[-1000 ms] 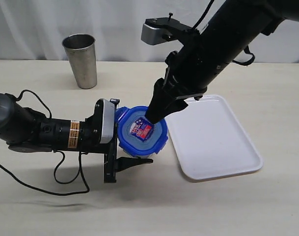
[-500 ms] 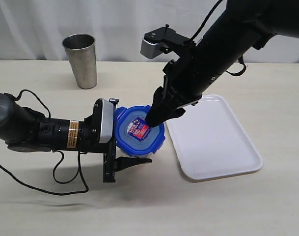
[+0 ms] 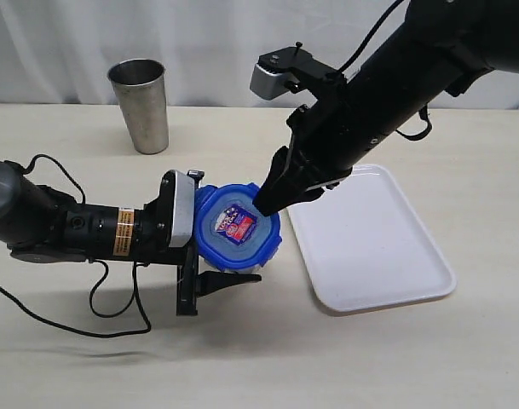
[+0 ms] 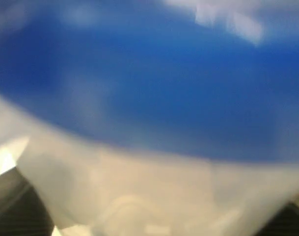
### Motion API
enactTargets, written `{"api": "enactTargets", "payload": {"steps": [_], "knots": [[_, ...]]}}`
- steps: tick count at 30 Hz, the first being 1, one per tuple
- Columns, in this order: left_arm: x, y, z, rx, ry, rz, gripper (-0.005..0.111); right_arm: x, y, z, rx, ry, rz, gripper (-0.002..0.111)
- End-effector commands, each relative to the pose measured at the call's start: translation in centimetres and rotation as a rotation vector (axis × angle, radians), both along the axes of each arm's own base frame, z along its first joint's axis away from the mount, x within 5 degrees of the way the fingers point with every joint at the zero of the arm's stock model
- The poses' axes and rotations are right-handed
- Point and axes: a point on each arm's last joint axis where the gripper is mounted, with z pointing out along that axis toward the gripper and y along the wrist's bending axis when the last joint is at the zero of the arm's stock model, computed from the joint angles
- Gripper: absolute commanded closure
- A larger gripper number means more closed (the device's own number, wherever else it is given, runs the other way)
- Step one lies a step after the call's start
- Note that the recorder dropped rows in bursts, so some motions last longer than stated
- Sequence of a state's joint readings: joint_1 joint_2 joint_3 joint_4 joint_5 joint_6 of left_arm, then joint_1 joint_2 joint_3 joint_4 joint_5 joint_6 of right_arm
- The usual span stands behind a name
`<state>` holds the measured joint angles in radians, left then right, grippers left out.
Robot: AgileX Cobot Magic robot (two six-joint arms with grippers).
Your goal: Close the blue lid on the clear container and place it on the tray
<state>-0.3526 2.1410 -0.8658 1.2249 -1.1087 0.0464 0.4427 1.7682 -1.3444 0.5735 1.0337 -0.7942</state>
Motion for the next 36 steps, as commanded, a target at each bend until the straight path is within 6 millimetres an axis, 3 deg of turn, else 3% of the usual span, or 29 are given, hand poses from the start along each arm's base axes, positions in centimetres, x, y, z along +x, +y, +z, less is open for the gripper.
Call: {"api": "enactTargets", "payload": {"steps": [1,9,13,18,26,36], "knots": [[-0.2,-0.2,0.3,-0.032,0.024,-0.001,0.107,0.5,-0.2,-4.2,-0.104,0.069,0.036,0.1],[-0.2,-0.2,0.3,-0.033,0.033,0.002,0.107,0.5,-0.1,-4.5,-0.107,0.082,0.023,0.103],[-0.2,-0.2,0.3,-0.04,0.073,0.016,0.107,1.6,-0.6,-3.5,-0.15,0.004,-0.055,0.103],[0.1,-0.2,0.4,-0.06,0.129,0.061,0.107,2.2,-0.8,-1.5,-0.114,-0.118,-0.171,0.099],[0.8,0.0,0.3,-0.062,0.208,0.173,0.107,1.9,-1.1,2.4,0.004,-0.217,-0.308,0.067],[1.0,0.0,0.4,-0.082,0.215,0.19,0.107,-1.0,-1.6,7.7,0.182,-0.184,-0.418,0.066]]}}
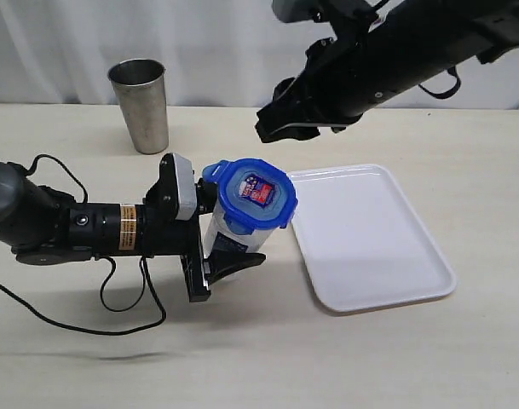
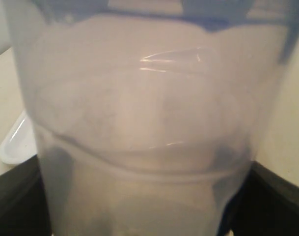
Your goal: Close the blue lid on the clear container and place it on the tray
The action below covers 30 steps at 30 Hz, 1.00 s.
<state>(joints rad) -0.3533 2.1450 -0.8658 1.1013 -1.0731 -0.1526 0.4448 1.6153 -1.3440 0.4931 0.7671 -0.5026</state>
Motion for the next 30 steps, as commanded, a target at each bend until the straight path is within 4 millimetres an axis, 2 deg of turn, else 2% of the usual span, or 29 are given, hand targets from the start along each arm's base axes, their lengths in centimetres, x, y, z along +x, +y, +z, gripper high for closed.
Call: {"api": "enactTargets", "payload": {"steps": [1,2,5,7,15,18,26,30], "knots": [[-0.1,-0.3,0.6,-0.051,0.005,0.004,0.107,-1.6,-0.5,1.4,0.084,0.108,-0.096,0.066],[-0.1,-0.3,0.8,-0.068,0.011,0.004,0.107,-1.8,-0.5,0.9,0.083,0.147,-0.112,0.066],[-0.2,-0.5,1.4,-0.146,0.004,-0.017,0.107,-2.6,-0.9,-2.1,0.024,0.206,-0.094,0.066],[-0.6,-0.6,1.4,-0.143,0.0,-0.055,0.107,-2.9,-1.1,-2.9,-0.001,0.2,-0.066,0.066],[-0.3,-0.5,1.5,-0.16,0.018,-0.019,0.107,-3.0,-0.6,-2.6,0.063,0.203,-0.041,0.069],[0.6,-0.3,1.5,-0.195,0.133,0.111,0.107,-2.9,-0.7,-2.6,0.035,0.166,-0.016,0.069],[1.7,0.3,1.1,-0.18,0.197,0.274,0.107,-1.6,-0.7,-2.2,0.16,0.145,-0.232,0.069],[1.8,0.3,1.1,-0.18,0.198,0.279,0.107,-0.9,-0.2,-3.2,0.239,0.21,-0.312,0.069]]}}
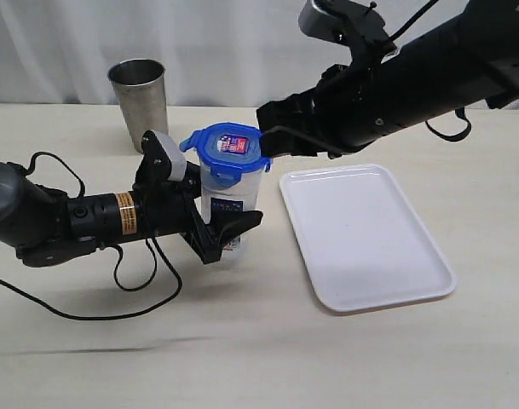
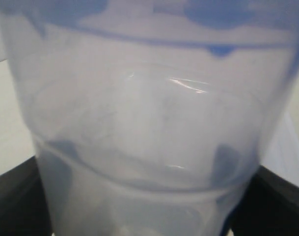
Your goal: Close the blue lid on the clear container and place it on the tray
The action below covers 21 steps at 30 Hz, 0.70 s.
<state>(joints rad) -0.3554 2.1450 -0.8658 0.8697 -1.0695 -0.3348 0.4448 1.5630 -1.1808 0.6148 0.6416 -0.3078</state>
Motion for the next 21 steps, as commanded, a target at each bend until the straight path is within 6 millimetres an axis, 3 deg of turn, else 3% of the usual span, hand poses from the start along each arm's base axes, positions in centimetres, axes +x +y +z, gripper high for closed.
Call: {"api": "enactTargets", "payload": {"steps": [1,8,21], "knots": [[0.1,-0.1,0.5,-0.04,-0.002,0.021,0.107,0.9,0.6,-1.5,0.076,0.075,-0.086,0.069],[0.0,-0.1,0.5,-0.034,-0.005,0.007,0.107,2.3,1.0,-4.2,0.061,0.124,-0.12,0.069],[-0.1,-0.2,0.5,-0.031,-0.012,-0.002,0.107,2.7,1.5,-3.7,0.148,0.074,-0.124,0.071]]}}
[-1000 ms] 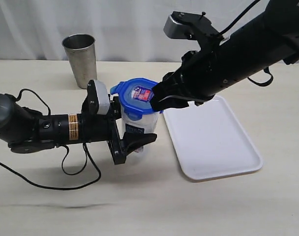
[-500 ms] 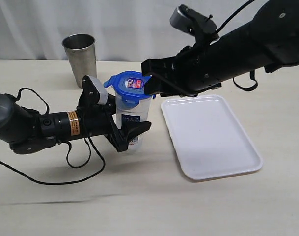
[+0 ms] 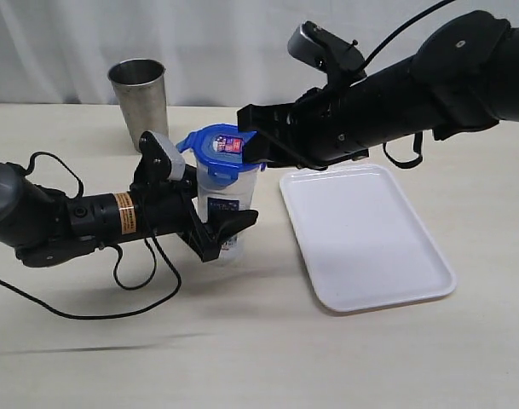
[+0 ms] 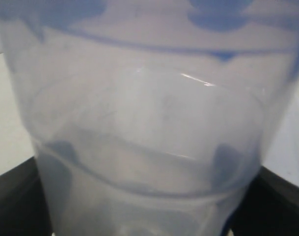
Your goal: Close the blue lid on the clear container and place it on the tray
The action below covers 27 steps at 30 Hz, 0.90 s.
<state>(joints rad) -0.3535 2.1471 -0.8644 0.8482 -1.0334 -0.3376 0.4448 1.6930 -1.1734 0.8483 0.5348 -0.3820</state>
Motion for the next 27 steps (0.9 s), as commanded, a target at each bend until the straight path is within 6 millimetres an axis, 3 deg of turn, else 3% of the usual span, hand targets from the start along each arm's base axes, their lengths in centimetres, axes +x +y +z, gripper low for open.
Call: {"api": "enactTargets", "payload": {"steps": [1,5,11,18,27], "knots": [[-0.3,-0.4,0.9,-0.055,-0.035,-0.034,0.107,0.3,0.0,0.0,0.03,-0.007,-0.025,0.068],[-0.3,-0.4,0.9,-0.062,-0.038,-0.039,0.107,0.1,0.2,-0.5,0.027,0.032,0.003,0.056],[-0.7,-0.6,1.1,-0.074,-0.053,-0.089,0.107,0.6,0.4,-2.1,0.008,0.064,-0.008,0.057],[-0.6,-0.6,1.1,-0.075,-0.053,-0.087,0.107,0.7,0.5,-2.7,-0.011,0.058,0.021,0.078],[-0.6,-0.6,1.1,-0.074,-0.054,-0.087,0.107,0.6,0.4,-2.9,-0.042,0.049,0.05,0.079]]}}
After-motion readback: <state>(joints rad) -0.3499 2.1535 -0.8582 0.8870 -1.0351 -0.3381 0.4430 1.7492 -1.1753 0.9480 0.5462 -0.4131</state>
